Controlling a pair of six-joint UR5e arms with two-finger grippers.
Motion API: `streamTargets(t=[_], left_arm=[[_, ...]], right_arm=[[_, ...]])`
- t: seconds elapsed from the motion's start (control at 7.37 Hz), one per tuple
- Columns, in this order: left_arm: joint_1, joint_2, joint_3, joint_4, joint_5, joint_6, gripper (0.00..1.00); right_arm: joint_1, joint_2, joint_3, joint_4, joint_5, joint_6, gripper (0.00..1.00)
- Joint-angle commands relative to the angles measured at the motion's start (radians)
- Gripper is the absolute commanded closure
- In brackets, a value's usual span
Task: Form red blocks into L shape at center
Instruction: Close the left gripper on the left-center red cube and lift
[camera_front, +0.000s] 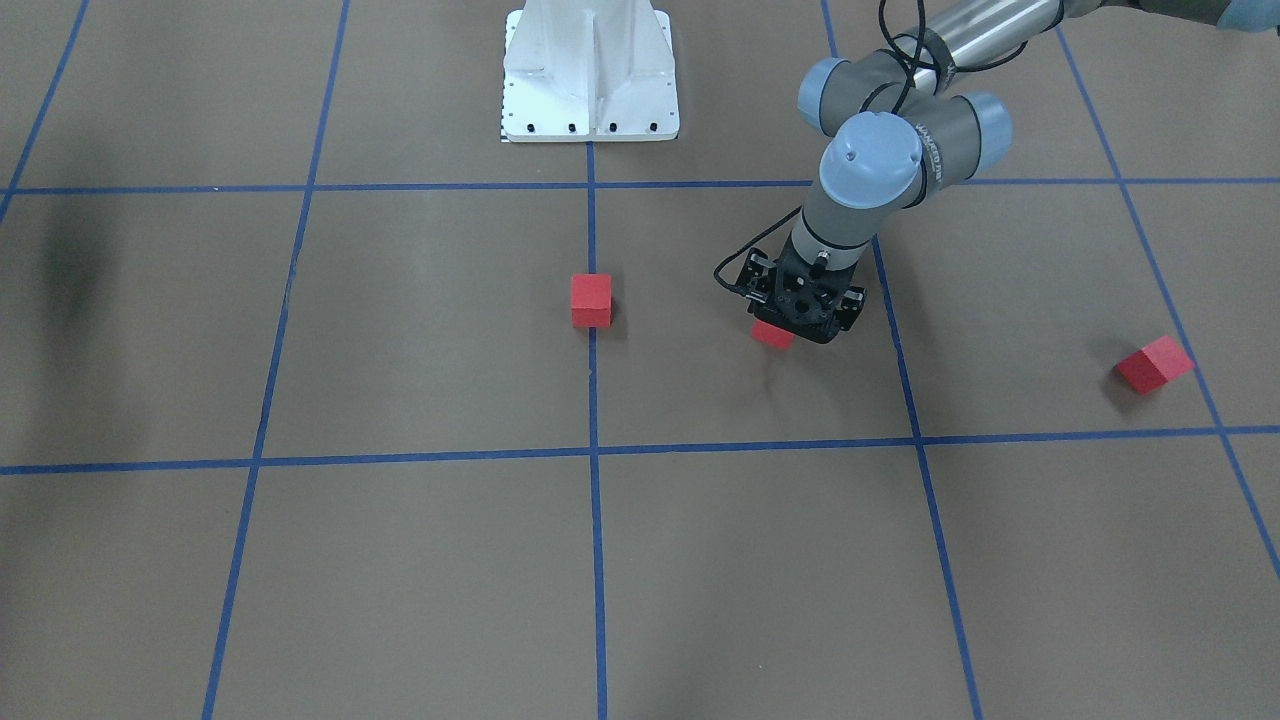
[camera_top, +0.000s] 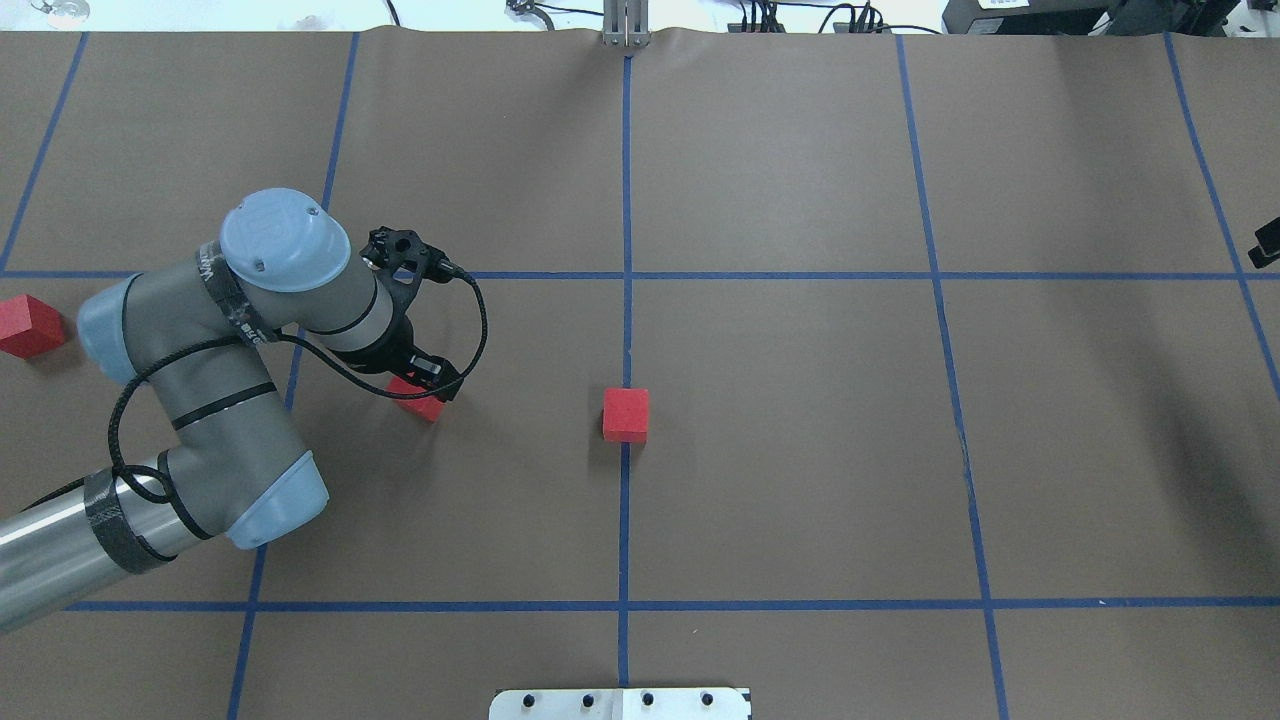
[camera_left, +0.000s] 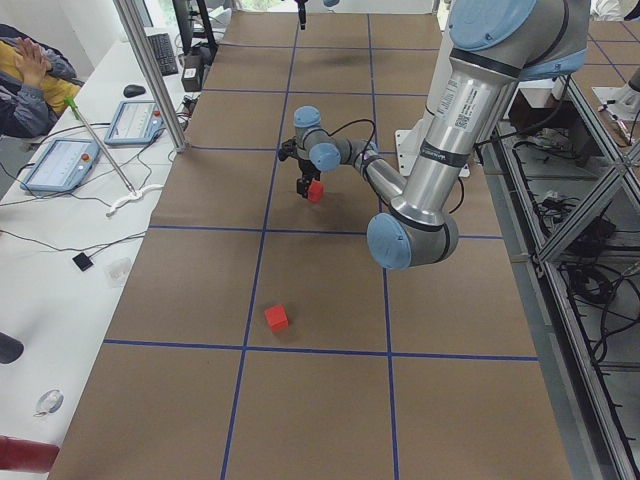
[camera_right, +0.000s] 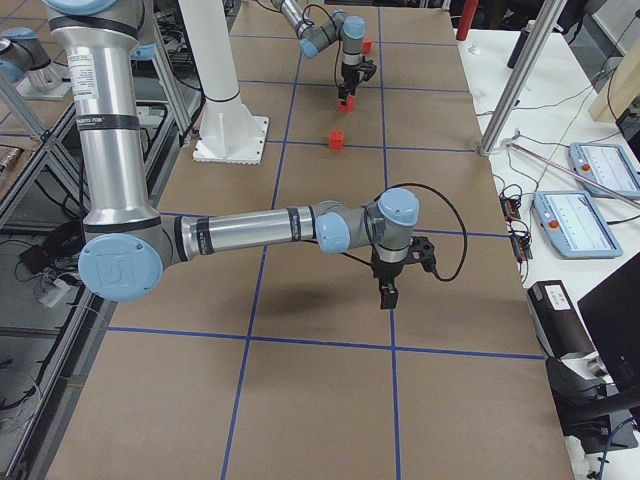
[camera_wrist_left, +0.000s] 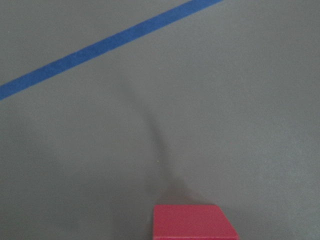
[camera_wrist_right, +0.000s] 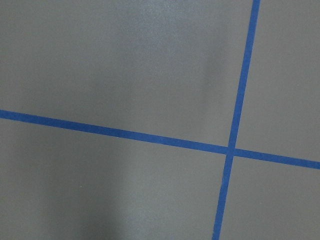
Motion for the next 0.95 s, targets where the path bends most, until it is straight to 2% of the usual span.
streamTargets(t=[0.0, 0.41, 0.81], left_arm=[[0.001, 0.000, 0.000, 0.000, -0.001, 0.000, 0.30], [0.001, -0.005, 0.000, 0.002, -0.001, 0.000, 0.32], [0.001, -0.006, -0.001, 0.002, -0.003, -0.021, 0.47]], right_arm=[[0.000, 0.001, -0.001, 0.000, 0.000, 0.000, 0.00], [0.000, 0.001, -0.001, 0.000, 0.000, 0.000, 0.00], [0.000, 0.004, -0.003, 0.000, 0.000, 0.000, 0.00]])
